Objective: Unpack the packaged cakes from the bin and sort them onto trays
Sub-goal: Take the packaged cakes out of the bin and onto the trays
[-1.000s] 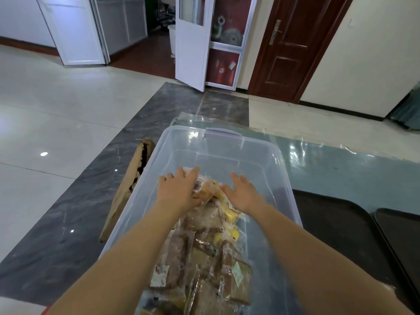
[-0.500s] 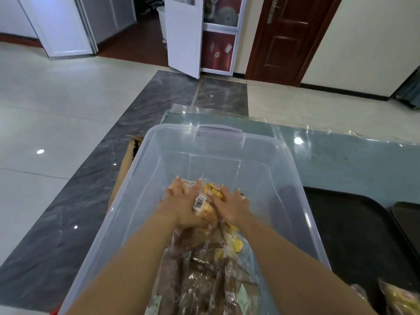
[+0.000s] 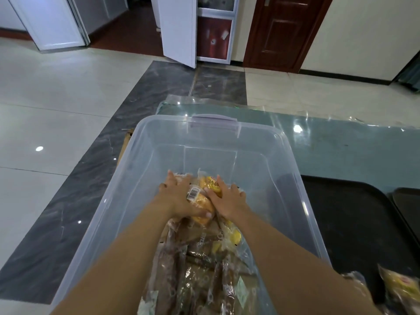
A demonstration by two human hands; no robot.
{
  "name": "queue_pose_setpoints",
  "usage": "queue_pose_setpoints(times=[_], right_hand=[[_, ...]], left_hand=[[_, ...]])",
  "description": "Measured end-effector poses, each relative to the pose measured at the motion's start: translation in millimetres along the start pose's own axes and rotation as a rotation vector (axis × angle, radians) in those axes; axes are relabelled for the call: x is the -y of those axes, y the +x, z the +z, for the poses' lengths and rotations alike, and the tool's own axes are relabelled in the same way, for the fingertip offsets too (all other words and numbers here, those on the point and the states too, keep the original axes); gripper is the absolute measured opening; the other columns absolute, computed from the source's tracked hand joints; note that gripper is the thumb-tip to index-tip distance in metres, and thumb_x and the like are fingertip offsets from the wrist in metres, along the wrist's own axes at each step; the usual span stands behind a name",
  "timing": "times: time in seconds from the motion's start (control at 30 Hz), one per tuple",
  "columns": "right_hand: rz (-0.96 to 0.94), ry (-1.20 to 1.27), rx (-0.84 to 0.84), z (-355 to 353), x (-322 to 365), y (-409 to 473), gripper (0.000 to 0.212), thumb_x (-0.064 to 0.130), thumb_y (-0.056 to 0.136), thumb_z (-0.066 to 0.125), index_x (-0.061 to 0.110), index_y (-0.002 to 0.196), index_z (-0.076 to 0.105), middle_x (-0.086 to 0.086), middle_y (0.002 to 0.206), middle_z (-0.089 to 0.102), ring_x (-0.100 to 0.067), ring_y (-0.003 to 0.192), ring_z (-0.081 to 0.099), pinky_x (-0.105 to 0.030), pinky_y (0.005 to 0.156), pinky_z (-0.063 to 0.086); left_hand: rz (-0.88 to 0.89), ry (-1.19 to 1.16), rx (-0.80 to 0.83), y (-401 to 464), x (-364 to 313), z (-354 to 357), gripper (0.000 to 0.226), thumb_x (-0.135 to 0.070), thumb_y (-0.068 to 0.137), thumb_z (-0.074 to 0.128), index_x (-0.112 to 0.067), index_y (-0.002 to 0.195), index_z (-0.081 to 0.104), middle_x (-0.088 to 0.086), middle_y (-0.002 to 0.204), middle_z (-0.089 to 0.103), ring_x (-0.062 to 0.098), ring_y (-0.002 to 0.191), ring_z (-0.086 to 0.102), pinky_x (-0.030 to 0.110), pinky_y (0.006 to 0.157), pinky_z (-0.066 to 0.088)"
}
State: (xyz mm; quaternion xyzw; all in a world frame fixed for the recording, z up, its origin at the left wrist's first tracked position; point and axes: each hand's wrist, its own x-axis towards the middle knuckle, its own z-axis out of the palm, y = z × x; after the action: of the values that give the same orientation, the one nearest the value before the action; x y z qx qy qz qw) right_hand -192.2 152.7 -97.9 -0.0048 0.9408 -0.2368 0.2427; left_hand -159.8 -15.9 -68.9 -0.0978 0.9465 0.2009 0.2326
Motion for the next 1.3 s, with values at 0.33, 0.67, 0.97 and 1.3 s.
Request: queue_pose_setpoints(times=[0.33,0.67,0.97,1.3], right_hand=[[-0.105,0.035,-0.129,1,-3,5,0.053,0.050,0.097,0.042,0.027,0.144,0.034,-0.010,0.140,0.043,-0.035,0.127,0.040,-0.045,0.104,0.037],[-0.293,0.036,-0.318,-25,13,-27,0.043,0.040,0.098,0.047,0.026,0.139,0.040,-0.007,0.131,0.049,-0.030,0.122,0.043,-0.043,0.101,0.040],[-0.549,0.104,-0.469,-87,30,-99,0.046,0.039,0.096,0.051,0.026,0.139,0.041,-0.005,0.134,0.045,-0.028,0.124,0.040,-0.045,0.103,0.037],[-0.732,0.223,-0.637,-182,-37,-223,0.051,0.035,0.095,0.055,0.028,0.142,0.037,-0.001,0.138,0.043,-0.017,0.122,0.043,-0.039,0.102,0.040]], left_hand=[[0.032,0.008,-0.073,9,3,3,0.115,-0.080,0.045,0.068,-0.044,0.145,0.023,0.009,0.155,0.013,0.037,0.135,0.027,0.047,0.110,0.028],[0.220,-0.012,-0.315,-44,-14,-13,0.084,-0.043,0.074,0.073,-0.032,0.146,0.031,0.005,0.155,0.016,0.033,0.134,0.024,0.042,0.103,0.034],[0.357,0.065,-0.593,-130,-42,-56,0.084,-0.050,0.074,0.072,-0.026,0.145,0.035,0.008,0.158,0.010,0.035,0.138,0.021,0.044,0.107,0.029],[0.537,0.179,-0.711,-239,-148,-69,0.093,-0.062,0.075,0.065,-0.033,0.150,0.018,-0.003,0.160,-0.005,0.028,0.144,0.004,0.047,0.114,0.022]])
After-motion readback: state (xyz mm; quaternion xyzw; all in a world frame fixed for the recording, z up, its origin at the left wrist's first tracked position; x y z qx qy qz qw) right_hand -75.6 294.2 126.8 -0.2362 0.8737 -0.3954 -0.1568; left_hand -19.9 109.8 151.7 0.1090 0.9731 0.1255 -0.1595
